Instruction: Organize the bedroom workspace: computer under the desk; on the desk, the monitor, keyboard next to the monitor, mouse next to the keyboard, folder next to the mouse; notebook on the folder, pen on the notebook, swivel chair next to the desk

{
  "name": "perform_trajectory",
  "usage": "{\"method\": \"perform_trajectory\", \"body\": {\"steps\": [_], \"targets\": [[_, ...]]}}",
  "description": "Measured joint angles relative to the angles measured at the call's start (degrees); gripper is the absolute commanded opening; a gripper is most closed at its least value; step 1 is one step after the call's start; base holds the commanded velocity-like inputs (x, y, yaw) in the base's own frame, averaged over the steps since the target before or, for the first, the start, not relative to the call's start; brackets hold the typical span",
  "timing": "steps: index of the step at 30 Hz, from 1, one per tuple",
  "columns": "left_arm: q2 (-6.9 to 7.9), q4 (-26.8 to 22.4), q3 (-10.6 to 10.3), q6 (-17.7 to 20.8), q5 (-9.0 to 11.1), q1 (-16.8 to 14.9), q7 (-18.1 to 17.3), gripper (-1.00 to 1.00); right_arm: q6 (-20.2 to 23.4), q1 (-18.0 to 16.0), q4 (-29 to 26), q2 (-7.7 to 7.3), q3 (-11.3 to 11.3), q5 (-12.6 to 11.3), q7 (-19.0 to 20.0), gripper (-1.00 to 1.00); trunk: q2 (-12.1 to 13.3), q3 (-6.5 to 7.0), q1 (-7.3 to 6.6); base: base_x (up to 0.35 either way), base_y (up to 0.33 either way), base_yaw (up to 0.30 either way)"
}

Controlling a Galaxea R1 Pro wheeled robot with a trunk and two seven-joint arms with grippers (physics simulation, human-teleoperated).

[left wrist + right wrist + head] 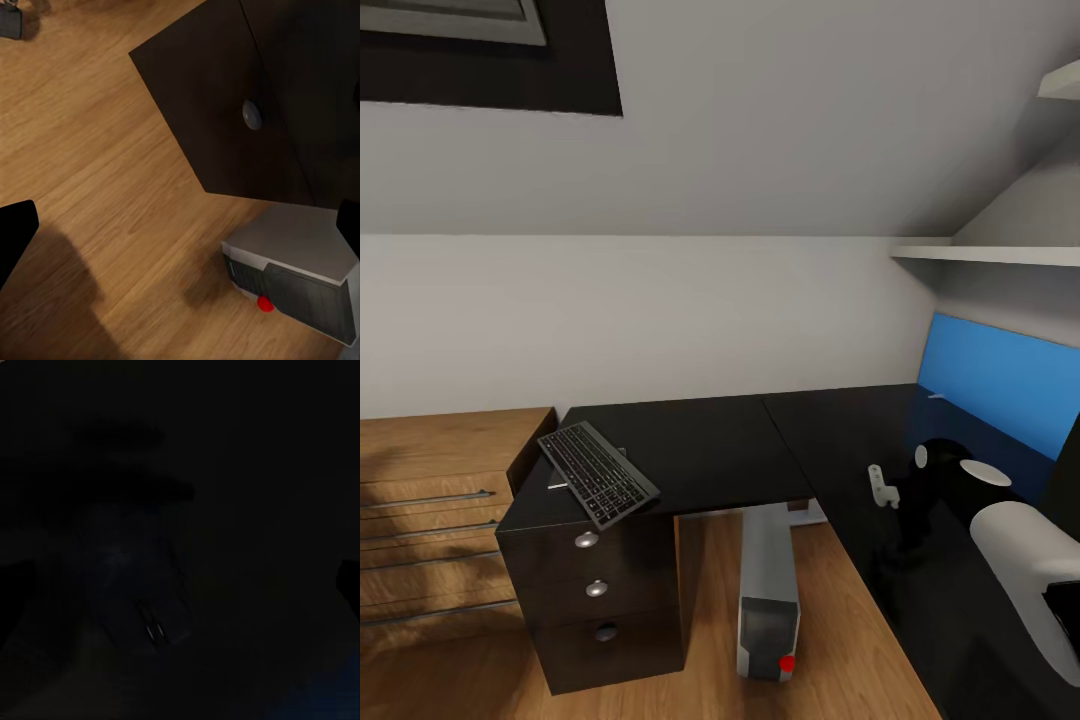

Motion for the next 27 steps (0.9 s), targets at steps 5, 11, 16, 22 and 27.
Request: {"method": "perform_trajectory", "body": {"steps": [5,11,16,22,27], "targets": [[-0.04,0.00,-0.01,0.00,0.00,0.01,0.00,1.00,0.03,-0.12,-0.64,0.04,-0.01,-0.13,0.76,1.00,0.00,0.00,0.00,0.000,0.000,0.000],[-0.06,0.00,-0.03,-0.02,-0.01,0.00,0.00,1.00,0.77,-1.74,-5.23,0.29,-1.81,-1.87,0.75,1.00,0.00,0.01,0.00,0.000,0.000,0.000],[-0.07,0.00,-0.03,-0.07,-0.01,-0.02,0.00,1.00,9.56,-2.03,-20.92,3.29,-8.58,-6.32,0.43,1.00,0.00,0.01,0.00,0.000,0.000,0.000],[-0.07,0.00,-0.03,-0.08,0.04,-0.01,-0.03,1.00,28.34,-1.61,-35.85,10.02,-11.29,-7.74,0.02,1.00,0.00,0.00,0.00,0.000,0.000,0.000],[-0.07,0.00,-0.09,-0.08,0.08,-0.04,-0.04,1.00,44.08,0.37,-44.52,19.55,-12.31,-10.75,-0.10,1.00,0.00,0.00,0.00,0.000,0.000,0.000]]}}
